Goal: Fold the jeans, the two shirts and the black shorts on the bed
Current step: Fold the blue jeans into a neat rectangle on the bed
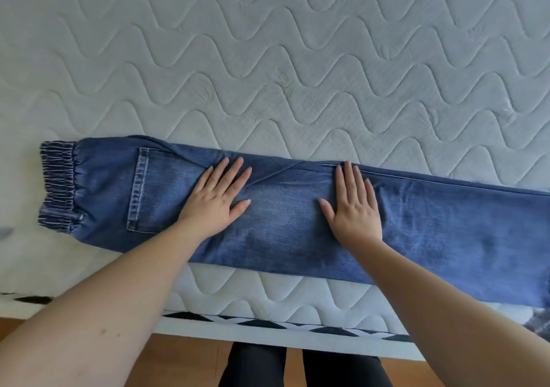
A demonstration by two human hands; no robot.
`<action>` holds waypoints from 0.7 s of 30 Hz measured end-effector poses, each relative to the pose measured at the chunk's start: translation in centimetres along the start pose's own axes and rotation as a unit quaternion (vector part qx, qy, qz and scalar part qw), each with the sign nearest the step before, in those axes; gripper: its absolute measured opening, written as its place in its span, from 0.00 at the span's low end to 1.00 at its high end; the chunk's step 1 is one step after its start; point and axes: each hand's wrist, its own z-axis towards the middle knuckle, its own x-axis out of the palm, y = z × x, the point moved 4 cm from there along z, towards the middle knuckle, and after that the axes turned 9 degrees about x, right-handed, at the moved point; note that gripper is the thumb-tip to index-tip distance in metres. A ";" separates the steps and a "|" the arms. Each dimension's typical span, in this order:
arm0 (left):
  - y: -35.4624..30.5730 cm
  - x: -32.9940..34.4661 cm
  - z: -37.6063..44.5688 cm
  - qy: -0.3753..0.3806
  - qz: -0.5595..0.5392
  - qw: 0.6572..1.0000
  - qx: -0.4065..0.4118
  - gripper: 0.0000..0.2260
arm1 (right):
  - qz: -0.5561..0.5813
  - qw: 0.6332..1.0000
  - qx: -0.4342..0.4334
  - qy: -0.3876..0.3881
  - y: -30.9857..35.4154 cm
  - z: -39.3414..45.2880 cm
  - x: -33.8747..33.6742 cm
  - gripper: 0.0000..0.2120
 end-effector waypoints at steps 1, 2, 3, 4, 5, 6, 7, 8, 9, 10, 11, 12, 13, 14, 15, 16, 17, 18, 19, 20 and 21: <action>0.1 0.0 0.0 0.002 -0.002 1.000 0.000 0.32 | -0.003 1.000 0.011 0.003 -0.9 -0.3 0.1 0.36; 0.1 0.1 0.0 0.004 -0.004 1.000 0.001 0.32 | -0.003 1.000 0.024 0.004 -1.9 -0.6 0.1 0.36; 0.2 0.1 0.0 0.007 -0.005 1.000 0.002 0.32 | -0.002 0.999 0.037 0.004 -2.7 -0.8 0.0 0.36; 0.2 0.2 0.0 0.008 -0.006 1.000 0.003 0.32 | 0.000 0.999 0.048 0.005 -3.5 -1.1 0.0 0.37; 0.2 0.2 0.0 0.008 -0.006 1.000 0.004 0.32 | 0.002 0.998 0.056 0.006 -4.2 -1.4 0.0 0.37; 0.2 0.2 0.0 0.003 -0.007 1.000 0.006 0.32 | 0.004 0.998 0.061 0.008 -4.8 -1.6 0.1 0.37; 0.2 0.2 0.0 -0.005 -0.009 1.000 0.008 0.32 | 0.006 0.998 0.062 0.010 -5.3 -1.6 0.2 0.38; 0.2 0.2 0.1 -0.012 -0.013 1.000 0.012 0.32 | 0.009 0.998 0.061 0.014 -5.6 -1.6 0.4 0.38; 0.2 0.2 0.1 -0.019 -0.017 1.000 0.016 0.32 | 0.012 0.998 0.058 0.019 -5.8 -1.6 0.5 0.38; 0.2 0.2 0.1 -0.025 -0.021 0.999 0.018 0.32 | 0.013 0.998 0.055 0.022 -5.8 -1.5 0.8 0.39; 0.2 0.2 0.0 -0.029 -0.021 0.999 0.018 0.32 | 0.012 0.998 0.053 0.026 -5.9 -1.3 1.0 0.39; 0.2 0.2 0.0 -0.031 -0.019 0.999 0.018 0.31 | 0.010 0.998 0.052 0.031 -5.9 -1.2 1.1 0.39; 0.1 0.2 0.0 -0.031 -0.014 0.999 0.018 0.31 | 0.009 0.998 0.052 0.036 -5.9 -1.1 1.1 0.39; 0.1 0.2 0.0 -0.030 -0.010 0.999 0.018 0.31 | 0.010 0.998 0.053 0.037 -5.9 -1.1 1.0 0.39; 0.1 0.2 0.0 -0.030 -0.007 0.999 0.018 0.31 | 0.015 0.998 0.057 0.035 -5.7 -1.2 0.9 0.38; 0.1 0.2 0.0 -0.029 -0.004 0.999 0.016 0.31 | 0.028 0.997 0.068 0.028 -5.3 -1.3 0.6 0.38; 0.1 0.1 0.0 -0.027 -0.001 1.000 0.014 0.31 | 0.048 0.995 0.087 0.016 -4.6 -1.6 0.1 0.38; 0.1 0.2 0.1 -0.024 0.003 1.000 0.012 0.32 | 0.070 0.992 0.106 -0.001 -3.3 -2.0 -0.5 0.38; 0.2 0.2 0.1 -0.020 0.007 1.000 0.010 0.32 | 0.087 0.990 0.111 -0.022 -1.5 -2.5 -1.1 0.37; 0.1 0.4 0.0 -0.016 0.010 1.000 0.009 0.32 | 0.100 0.989 0.097 -0.040 0.8 -2.9 -1.7 0.36; 0.1 0.5 0.0 -0.014 0.014 1.000 0.008 0.32 | 0.110 0.991 0.065 -0.048 3.5 -3.2 -2.1 0.34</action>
